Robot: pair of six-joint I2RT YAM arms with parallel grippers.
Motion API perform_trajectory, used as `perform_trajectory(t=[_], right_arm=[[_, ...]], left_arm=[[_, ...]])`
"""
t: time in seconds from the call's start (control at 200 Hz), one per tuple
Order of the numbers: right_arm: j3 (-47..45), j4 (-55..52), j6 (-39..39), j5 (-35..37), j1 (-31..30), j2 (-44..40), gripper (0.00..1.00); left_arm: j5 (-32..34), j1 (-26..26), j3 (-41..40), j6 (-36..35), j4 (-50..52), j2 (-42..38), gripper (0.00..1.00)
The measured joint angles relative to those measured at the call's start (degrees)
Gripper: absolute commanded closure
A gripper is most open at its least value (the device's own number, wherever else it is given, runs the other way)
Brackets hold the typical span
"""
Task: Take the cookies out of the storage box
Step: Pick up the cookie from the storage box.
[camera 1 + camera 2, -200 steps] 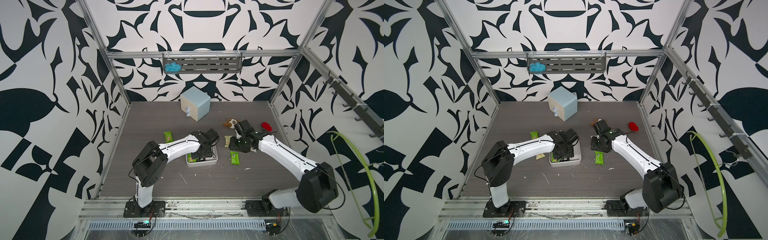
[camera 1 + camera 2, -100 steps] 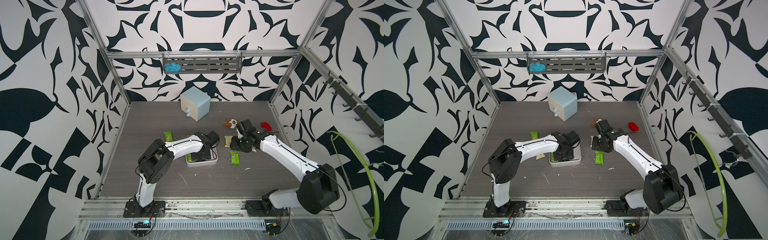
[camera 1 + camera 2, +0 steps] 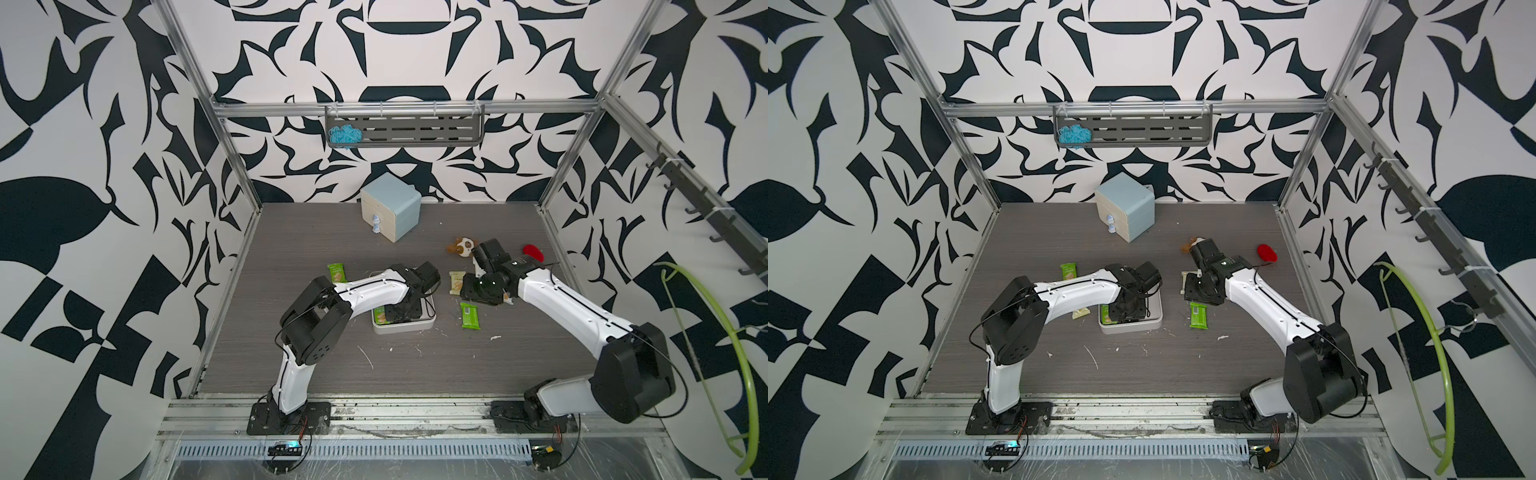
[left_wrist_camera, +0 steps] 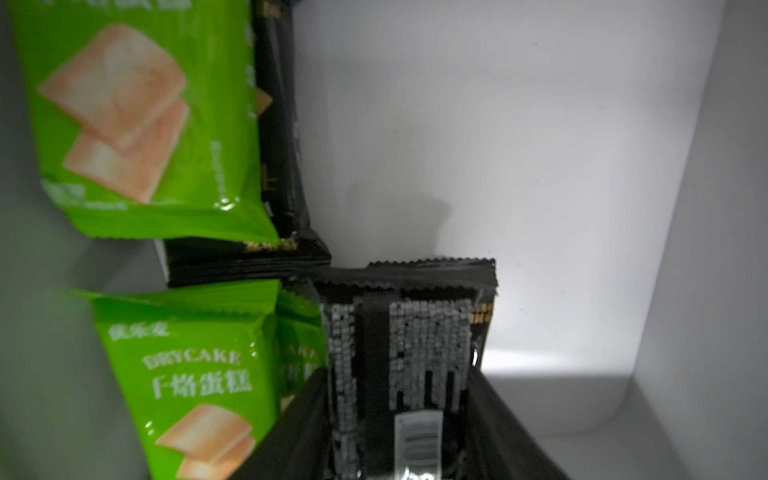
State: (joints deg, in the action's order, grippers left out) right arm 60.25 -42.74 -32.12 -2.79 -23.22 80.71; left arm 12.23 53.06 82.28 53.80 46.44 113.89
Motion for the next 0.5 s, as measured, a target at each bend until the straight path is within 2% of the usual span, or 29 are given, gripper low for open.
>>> perform_trajectory(t=[0.5], right_arm=[[0.02,-0.33,-0.33,0.0,0.0,0.04,0.48]], left_arm=[[0.0,-0.24,2.97,-1.36,0.07,-0.13,0.52]])
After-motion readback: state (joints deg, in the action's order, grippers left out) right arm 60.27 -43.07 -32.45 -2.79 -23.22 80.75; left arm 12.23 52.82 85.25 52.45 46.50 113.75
